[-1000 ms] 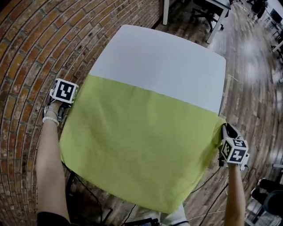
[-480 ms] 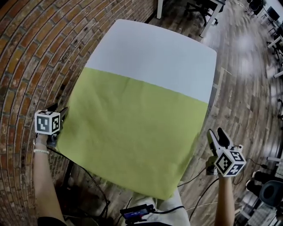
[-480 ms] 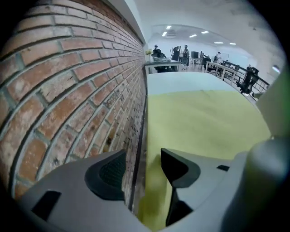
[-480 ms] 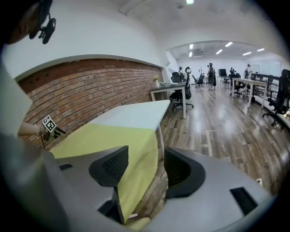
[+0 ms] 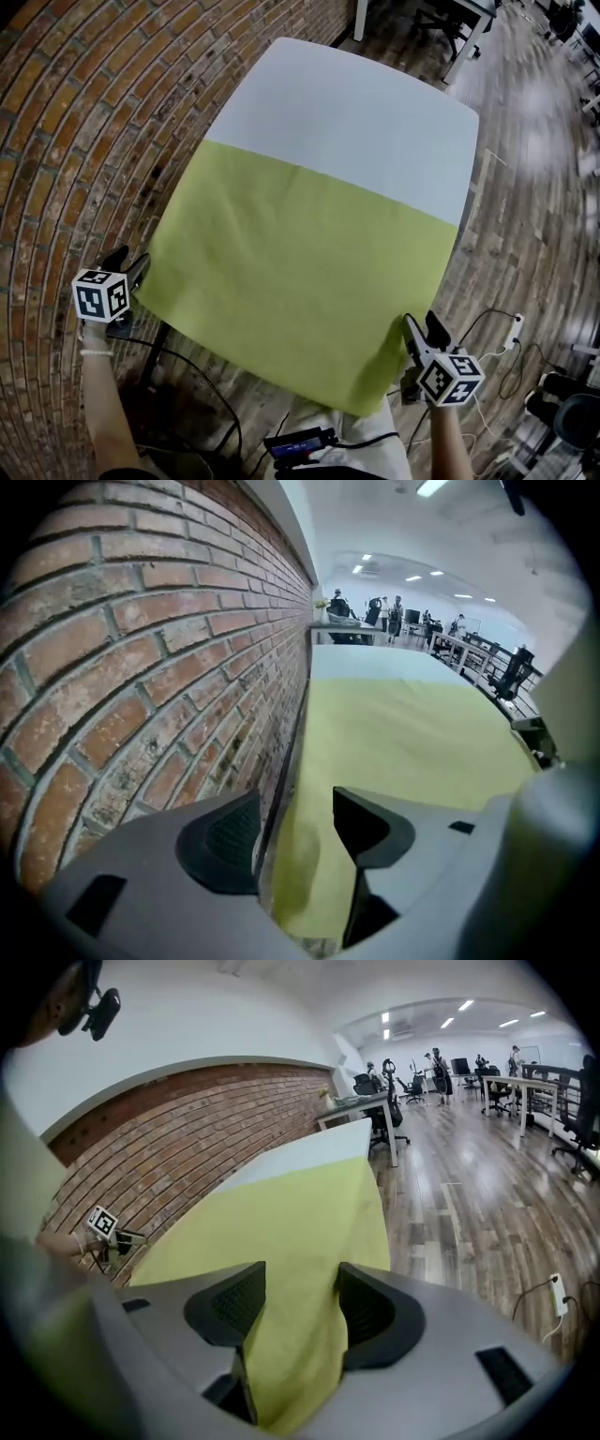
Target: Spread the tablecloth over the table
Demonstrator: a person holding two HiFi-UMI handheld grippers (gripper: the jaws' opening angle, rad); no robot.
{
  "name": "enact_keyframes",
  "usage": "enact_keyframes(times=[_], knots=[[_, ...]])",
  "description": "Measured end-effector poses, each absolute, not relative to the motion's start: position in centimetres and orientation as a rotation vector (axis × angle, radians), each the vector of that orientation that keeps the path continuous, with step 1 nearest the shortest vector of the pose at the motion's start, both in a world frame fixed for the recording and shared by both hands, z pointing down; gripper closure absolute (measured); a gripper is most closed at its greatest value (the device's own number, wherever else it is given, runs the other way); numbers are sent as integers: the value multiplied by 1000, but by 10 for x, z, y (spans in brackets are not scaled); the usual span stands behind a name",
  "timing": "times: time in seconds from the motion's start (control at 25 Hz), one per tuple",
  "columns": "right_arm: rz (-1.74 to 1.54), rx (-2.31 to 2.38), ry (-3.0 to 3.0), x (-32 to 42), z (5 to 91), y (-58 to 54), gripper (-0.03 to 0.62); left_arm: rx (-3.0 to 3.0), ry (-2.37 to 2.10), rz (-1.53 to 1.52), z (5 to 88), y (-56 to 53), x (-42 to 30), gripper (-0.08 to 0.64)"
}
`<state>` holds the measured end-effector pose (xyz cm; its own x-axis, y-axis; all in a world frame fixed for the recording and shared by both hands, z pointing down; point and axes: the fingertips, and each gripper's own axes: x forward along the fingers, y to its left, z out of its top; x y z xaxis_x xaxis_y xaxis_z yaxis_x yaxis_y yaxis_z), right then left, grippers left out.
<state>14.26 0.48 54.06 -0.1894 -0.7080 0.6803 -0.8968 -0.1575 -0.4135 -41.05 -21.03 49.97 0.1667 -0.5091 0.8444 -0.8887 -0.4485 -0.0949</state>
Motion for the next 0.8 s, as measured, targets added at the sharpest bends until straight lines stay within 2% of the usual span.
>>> enact_keyframes(times=[0.2, 0.28, 0.48, 0.8], knots=[[1299, 1864, -1871, 137, 547, 5, 350, 1999, -1177, 1325, 527, -195, -407, 299], [1310, 1879, -1868, 137, 548, 4, 345, 1998, -1176, 1302, 532, -196, -404, 347], [1319, 1911, -1843, 142, 548, 4, 346, 1999, -1189, 1301, 532, -195, -398, 368], [1317, 1971, -1838, 154, 547, -12, 351, 1997, -1212, 1314, 531, -216, -388, 368]])
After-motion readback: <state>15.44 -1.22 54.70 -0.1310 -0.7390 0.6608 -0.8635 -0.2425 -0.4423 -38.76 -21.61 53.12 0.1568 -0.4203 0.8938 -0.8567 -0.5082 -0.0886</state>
